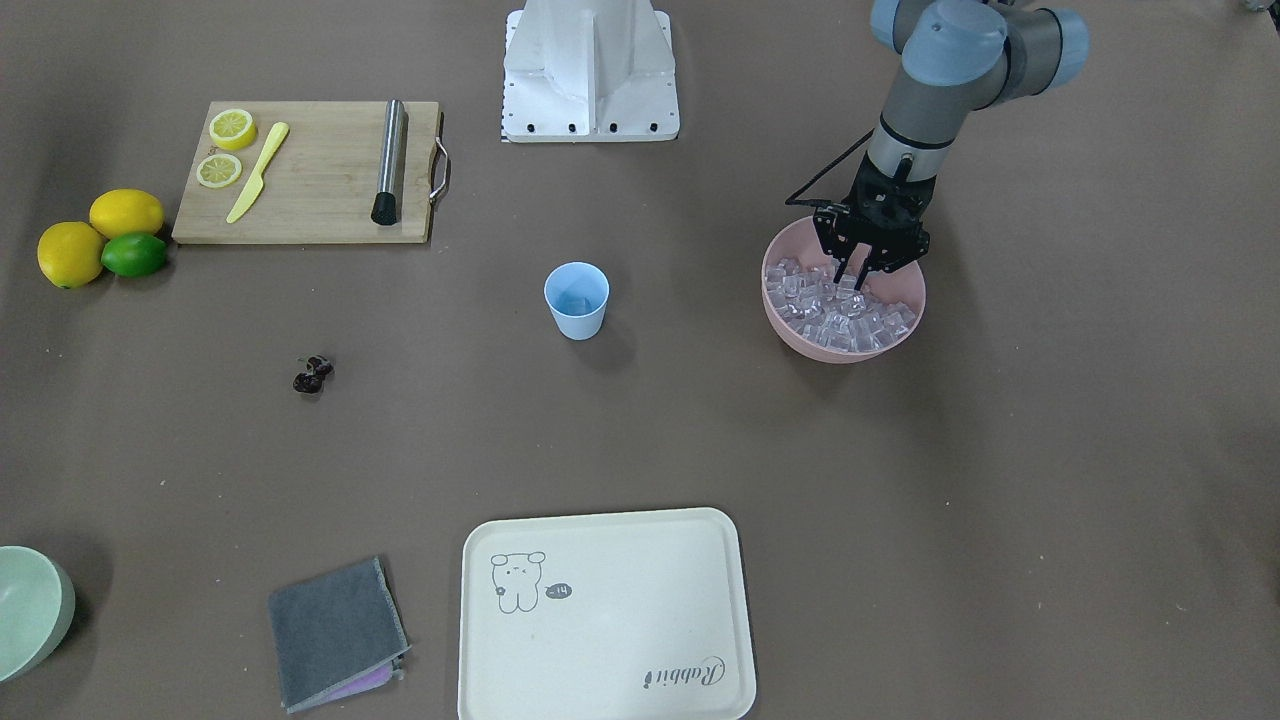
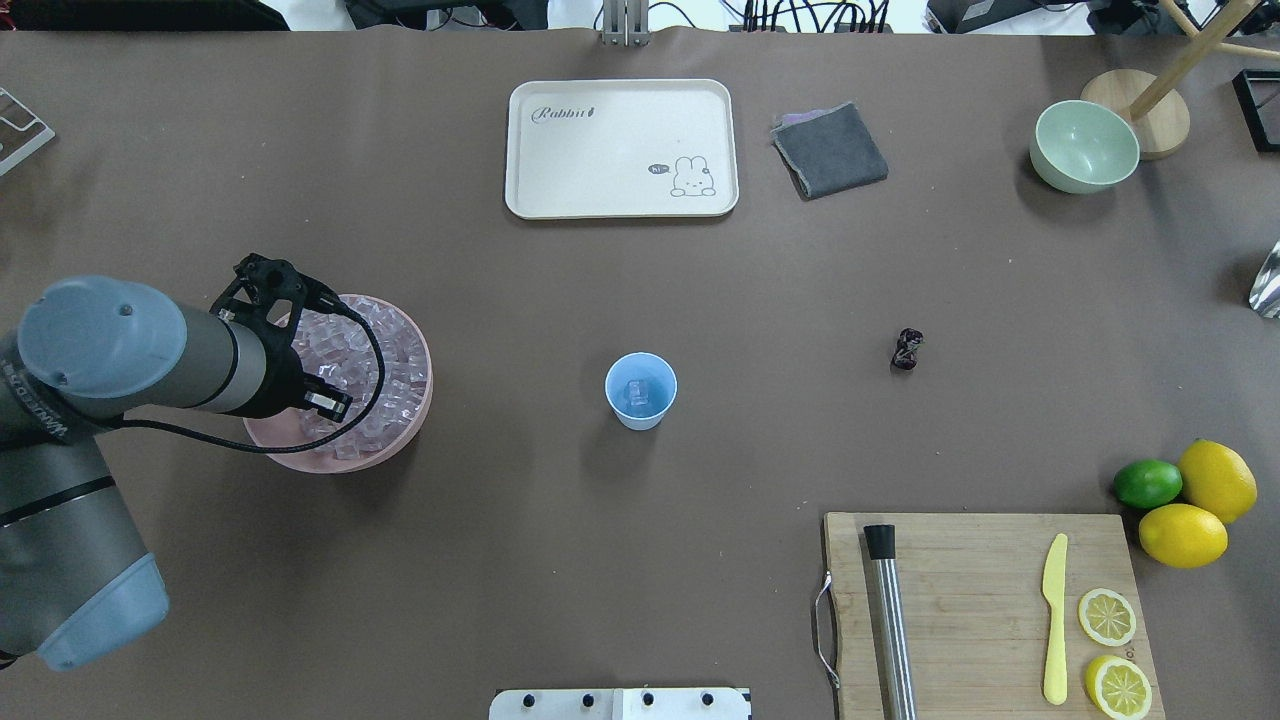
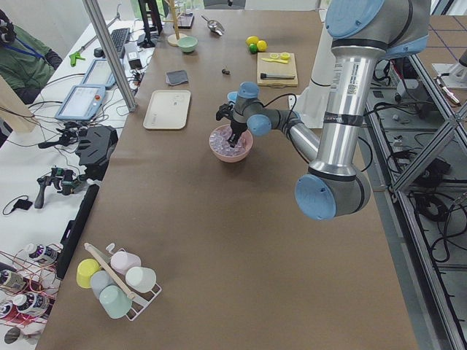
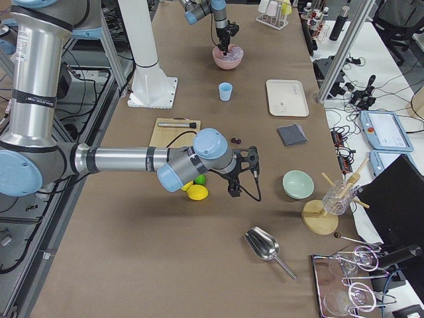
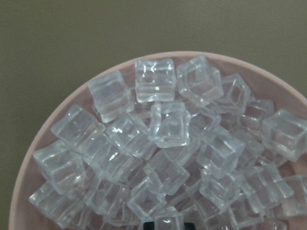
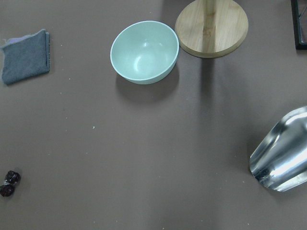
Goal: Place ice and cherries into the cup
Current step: 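Carry the ice cube with the left gripper over the blue cup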
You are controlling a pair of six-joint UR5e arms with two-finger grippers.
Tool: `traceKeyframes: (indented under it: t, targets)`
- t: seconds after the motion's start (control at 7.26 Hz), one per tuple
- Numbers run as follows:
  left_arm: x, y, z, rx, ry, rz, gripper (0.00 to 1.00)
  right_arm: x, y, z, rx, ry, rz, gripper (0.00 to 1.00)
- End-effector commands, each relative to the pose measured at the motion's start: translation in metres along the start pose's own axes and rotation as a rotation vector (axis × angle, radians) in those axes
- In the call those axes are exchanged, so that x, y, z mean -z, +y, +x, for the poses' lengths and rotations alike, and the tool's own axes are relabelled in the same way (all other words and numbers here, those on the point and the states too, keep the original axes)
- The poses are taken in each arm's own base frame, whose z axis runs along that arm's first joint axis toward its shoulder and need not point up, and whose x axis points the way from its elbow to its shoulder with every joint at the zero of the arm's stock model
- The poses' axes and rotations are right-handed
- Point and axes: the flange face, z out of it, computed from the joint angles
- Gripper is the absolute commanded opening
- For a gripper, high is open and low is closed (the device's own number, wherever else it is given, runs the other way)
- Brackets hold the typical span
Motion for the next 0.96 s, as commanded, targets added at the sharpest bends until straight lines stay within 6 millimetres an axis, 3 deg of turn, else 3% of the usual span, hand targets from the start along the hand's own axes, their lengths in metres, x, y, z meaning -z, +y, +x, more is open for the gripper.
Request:
traceKeyframes:
  t: [0.0,0.28,0.55,0.83]
  targets:
    - [0.04,-0.017,-0.012,0.032,0.068,0.021,0.0,0.0,0.0,0.0,0.0,0.0,0.0,1.0]
    - [0.061,-0.037,0.005,0.096,0.119,0.064,0.0,0.0,0.0,0.0,0.001,0.0,0.0,1.0]
    - [0.079,-0.092,0.081,0.356,0.237,0.108,0.0,0.0,0.0,0.0,0.001,0.001,0.001,1.0]
    - [0.056,-0.096,0.168,0.471,0.252,0.155,0.0,0.001,0.0,-0.001,0.004,0.0,0.003,1.0]
